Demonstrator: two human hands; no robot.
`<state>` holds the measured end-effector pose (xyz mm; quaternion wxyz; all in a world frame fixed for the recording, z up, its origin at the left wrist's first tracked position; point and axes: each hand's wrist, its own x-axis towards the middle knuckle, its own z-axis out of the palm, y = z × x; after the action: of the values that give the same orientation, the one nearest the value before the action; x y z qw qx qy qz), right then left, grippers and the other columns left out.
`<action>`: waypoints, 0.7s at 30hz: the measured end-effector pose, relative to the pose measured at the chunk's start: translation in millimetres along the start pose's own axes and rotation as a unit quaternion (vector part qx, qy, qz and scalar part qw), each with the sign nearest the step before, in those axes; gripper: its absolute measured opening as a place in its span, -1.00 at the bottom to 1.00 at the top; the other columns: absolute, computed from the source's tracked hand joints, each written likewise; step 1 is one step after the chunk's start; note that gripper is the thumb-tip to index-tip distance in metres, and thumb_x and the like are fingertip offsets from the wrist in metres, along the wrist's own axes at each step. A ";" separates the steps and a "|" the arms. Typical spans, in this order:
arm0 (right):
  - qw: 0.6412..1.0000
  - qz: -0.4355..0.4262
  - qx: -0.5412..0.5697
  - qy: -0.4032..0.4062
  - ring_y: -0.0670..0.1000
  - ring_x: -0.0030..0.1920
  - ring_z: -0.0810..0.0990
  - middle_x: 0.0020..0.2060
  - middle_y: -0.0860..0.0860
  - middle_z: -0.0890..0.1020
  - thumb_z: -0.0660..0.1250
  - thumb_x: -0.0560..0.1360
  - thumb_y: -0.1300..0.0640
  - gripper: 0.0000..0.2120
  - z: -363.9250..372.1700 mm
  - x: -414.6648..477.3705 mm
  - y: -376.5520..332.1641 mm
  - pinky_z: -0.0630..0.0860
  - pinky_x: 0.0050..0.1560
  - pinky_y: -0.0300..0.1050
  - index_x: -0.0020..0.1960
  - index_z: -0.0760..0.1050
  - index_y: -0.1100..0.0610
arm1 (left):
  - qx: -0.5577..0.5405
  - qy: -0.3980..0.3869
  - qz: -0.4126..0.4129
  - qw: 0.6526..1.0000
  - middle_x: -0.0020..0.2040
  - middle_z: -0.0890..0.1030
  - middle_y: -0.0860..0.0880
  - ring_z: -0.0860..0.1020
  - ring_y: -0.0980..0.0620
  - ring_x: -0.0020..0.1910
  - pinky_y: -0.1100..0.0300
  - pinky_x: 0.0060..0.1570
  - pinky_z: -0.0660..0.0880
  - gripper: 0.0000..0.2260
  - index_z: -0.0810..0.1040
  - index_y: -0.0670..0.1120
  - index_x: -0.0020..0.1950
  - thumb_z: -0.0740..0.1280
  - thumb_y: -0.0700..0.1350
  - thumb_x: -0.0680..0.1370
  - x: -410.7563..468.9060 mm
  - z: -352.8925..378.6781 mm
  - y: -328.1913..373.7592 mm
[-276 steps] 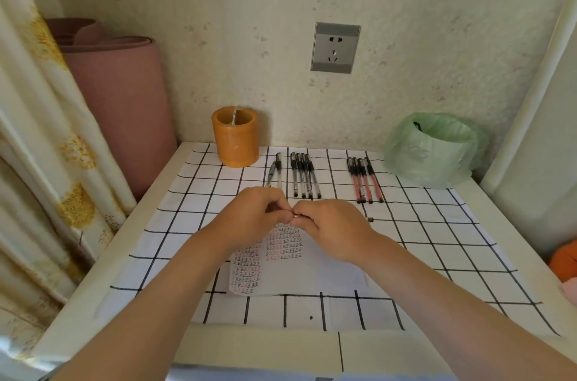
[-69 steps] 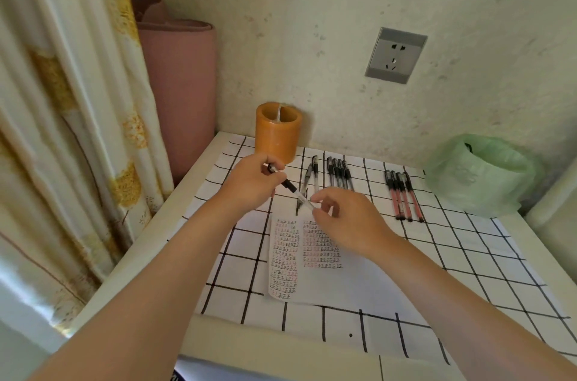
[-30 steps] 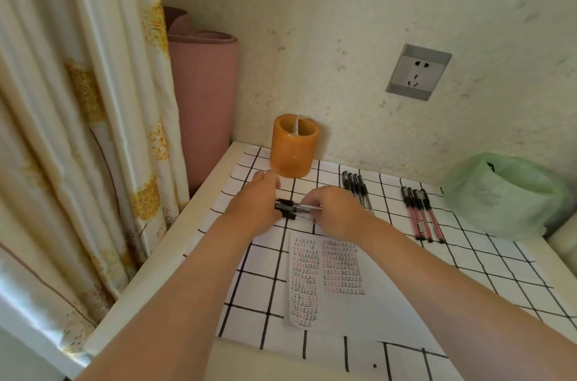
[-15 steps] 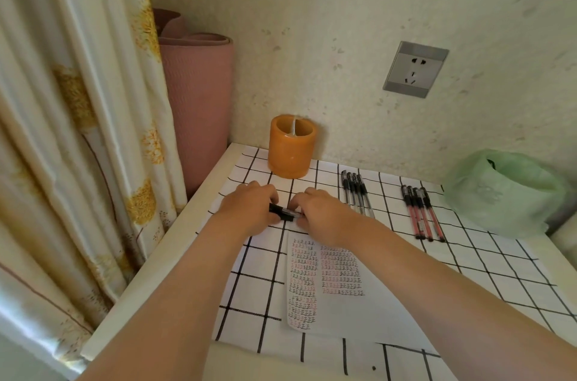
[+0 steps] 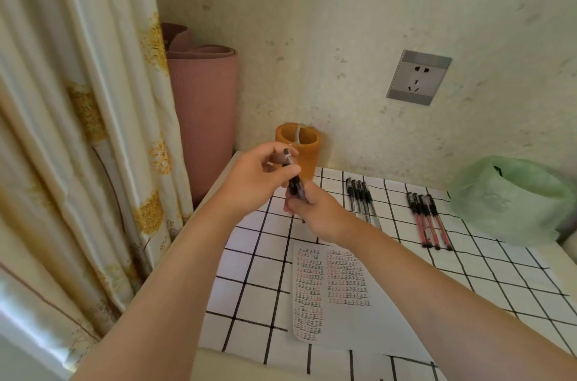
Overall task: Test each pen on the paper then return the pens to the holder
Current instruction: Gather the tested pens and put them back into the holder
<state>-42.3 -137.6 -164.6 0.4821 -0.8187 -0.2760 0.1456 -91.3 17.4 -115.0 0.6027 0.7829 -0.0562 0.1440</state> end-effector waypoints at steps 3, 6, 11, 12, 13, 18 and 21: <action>0.999 -0.009 0.041 -0.001 -0.16 -0.10 0.57 -0.13 -0.08 0.56 0.22 0.61 0.22 -0.86 6.4 4.7 -1.5 0.47 -0.01 -0.17 0.14 0.41 0.06 | 0.016 0.021 0.022 0.999 -0.06 0.64 0.12 0.59 0.06 -0.15 0.13 -0.07 0.60 -0.89 0.63 -0.14 0.06 0.41 -0.23 0.55 1.6 8.6 -3.4; 0.999 -0.002 0.029 0.028 -0.15 0.11 0.57 0.08 -0.14 0.61 0.32 0.57 0.11 -0.68 6.8 6.3 0.9 0.52 0.19 -0.03 0.29 0.41 -0.05 | 0.053 0.024 0.026 0.998 -0.03 0.62 0.04 0.60 -0.01 -0.15 0.17 -0.01 0.60 -0.72 0.58 0.05 0.24 0.39 -0.19 0.57 2.2 10.0 -9.3; 0.993 -0.035 0.069 0.090 -0.08 0.17 0.61 0.13 -0.08 0.65 0.35 0.55 0.16 -0.67 4.4 3.4 1.7 0.54 0.24 0.09 0.28 0.45 -0.06 | 0.107 -0.002 0.057 0.993 0.01 0.60 0.10 0.53 0.14 -0.20 0.32 -0.10 0.48 -0.64 0.58 0.18 0.23 0.40 -0.22 0.55 1.9 16.1 -15.8; 0.993 -0.042 0.064 0.092 -0.07 0.18 0.62 0.14 -0.07 0.65 0.34 0.56 0.15 -0.69 5.0 3.8 3.2 0.54 0.25 0.08 0.28 0.46 -0.05 | 0.115 -0.002 0.055 0.992 0.01 0.60 0.11 0.54 0.14 -0.18 0.29 -0.08 0.49 -0.65 0.59 0.17 0.22 0.41 -0.23 0.54 2.2 17.2 -16.6; 0.993 -0.047 0.052 0.091 -0.06 0.16 0.63 0.13 -0.07 0.66 0.32 0.58 0.14 -0.72 6.0 2.8 3.3 0.55 0.23 0.09 0.27 0.46 -0.04 | 0.116 0.001 0.050 0.992 0.01 0.59 0.11 0.56 0.12 -0.17 0.25 -0.06 0.53 -0.63 0.58 0.16 0.23 0.41 -0.23 0.53 2.4 17.8 -17.2; 0.996 -0.056 -0.003 0.074 0.08 -0.12 0.60 -0.11 0.06 0.62 0.18 0.63 0.20 -0.75 6.1 2.3 1.2 0.58 -0.03 0.07 0.28 0.38 0.00 | 0.083 -0.004 0.028 0.996 0.03 0.62 0.02 0.63 0.08 -0.28 0.16 -0.15 0.63 -0.44 0.36 0.15 0.46 0.42 -0.22 0.53 0.6 17.8 -12.2; 0.995 -0.061 -0.017 0.080 0.06 -0.13 0.58 -0.15 0.04 0.59 0.12 0.64 0.24 -0.72 -2.8 10.3 -9.5 0.56 -0.07 -0.01 0.31 0.34 0.04 | 0.017 0.033 -0.006 0.999 0.09 0.59 0.11 0.60 0.20 -0.13 0.33 -0.14 0.55 -0.54 0.36 0.15 0.42 0.39 -0.08 0.57 7.3 13.3 -11.0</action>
<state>-35.5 -129.9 -154.7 0.4962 -0.8177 -0.2883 0.0451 -79.5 8.3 -126.1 0.5913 0.7883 -0.0292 0.1676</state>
